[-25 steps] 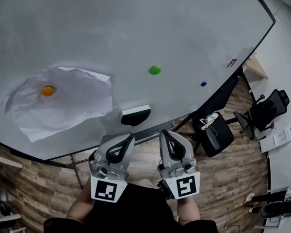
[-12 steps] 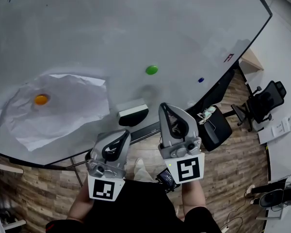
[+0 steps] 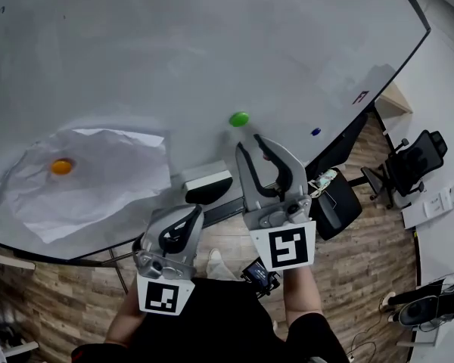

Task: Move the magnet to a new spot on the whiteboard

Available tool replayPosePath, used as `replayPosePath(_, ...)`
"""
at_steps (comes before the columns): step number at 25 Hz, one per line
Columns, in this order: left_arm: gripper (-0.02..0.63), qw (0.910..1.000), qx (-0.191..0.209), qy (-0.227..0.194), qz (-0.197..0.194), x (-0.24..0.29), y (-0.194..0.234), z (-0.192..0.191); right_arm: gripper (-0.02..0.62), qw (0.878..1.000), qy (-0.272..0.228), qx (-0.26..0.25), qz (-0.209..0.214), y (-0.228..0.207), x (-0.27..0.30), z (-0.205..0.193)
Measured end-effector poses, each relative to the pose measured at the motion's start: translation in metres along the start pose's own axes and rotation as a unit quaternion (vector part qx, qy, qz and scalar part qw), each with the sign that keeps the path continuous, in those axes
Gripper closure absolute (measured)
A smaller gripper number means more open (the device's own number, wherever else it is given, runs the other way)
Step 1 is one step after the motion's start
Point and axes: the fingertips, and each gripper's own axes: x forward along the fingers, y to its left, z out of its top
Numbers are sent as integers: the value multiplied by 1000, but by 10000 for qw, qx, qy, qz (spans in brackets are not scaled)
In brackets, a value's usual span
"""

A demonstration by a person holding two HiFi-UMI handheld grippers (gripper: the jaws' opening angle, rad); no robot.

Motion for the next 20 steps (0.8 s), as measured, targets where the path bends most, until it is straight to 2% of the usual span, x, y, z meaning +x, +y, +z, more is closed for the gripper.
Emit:
replayPosePath(6,611,10000,62,32,4,2,5,-3,469,10000,19,10,19,-4,16,-2)
replayPosePath(12,611,9999,111,45,57,3,11,-5,459,9999,27,-113,-40,-5,26,-4)
replayPosePath(20,611,9998,134,97,53,2,11,-8,455,9999,83,52,-62,-8,32,-9)
